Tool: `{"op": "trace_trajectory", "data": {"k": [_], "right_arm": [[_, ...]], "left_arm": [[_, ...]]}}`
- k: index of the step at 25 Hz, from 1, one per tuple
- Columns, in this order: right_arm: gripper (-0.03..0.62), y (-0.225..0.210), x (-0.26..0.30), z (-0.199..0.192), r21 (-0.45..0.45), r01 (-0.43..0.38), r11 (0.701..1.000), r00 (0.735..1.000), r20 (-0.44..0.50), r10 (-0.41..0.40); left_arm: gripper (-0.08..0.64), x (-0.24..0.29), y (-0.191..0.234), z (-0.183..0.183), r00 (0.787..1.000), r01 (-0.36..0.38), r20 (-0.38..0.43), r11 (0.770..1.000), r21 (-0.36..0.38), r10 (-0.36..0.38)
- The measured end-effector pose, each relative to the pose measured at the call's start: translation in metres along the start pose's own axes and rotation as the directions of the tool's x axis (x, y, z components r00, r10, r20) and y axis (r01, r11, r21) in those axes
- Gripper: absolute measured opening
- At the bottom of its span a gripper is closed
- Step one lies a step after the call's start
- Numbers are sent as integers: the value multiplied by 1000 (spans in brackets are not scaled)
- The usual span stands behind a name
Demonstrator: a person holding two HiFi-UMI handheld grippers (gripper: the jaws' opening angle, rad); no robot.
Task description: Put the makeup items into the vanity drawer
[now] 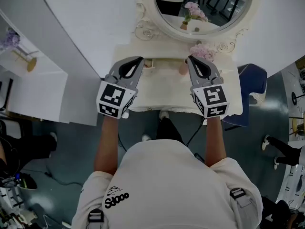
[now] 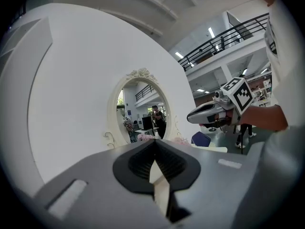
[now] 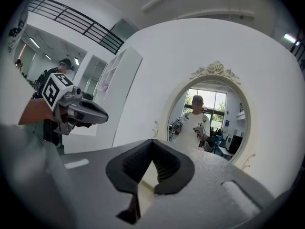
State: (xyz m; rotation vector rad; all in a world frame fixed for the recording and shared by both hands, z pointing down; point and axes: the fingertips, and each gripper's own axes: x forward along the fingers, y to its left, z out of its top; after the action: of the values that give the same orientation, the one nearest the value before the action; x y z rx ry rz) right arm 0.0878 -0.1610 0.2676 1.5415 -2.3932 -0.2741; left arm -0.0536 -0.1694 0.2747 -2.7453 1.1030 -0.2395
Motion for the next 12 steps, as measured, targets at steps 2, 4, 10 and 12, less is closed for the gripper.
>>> {"op": "trace_trajectory", "data": {"k": [2, 4, 10, 12], "right_arm": [[2, 3, -1, 4, -12, -7, 1000, 1000, 1, 7], [2, 6, -2, 7, -24, -16, 1000, 1000, 1, 16], [2, 15, 5, 16, -33, -47, 998, 999, 12, 47], [2, 18, 8, 17, -30, -58, 998, 998, 17, 58]], "left_arm": [[18, -2, -3, 5, 1000, 11, 5, 1000, 12, -11], [18, -3, -5, 9, 1000, 23, 10, 1000, 13, -23], [18, -5, -3, 10, 1000, 25, 7, 1000, 17, -25], [18, -8, 0, 9, 1000, 18, 8, 1000, 15, -18]]}}
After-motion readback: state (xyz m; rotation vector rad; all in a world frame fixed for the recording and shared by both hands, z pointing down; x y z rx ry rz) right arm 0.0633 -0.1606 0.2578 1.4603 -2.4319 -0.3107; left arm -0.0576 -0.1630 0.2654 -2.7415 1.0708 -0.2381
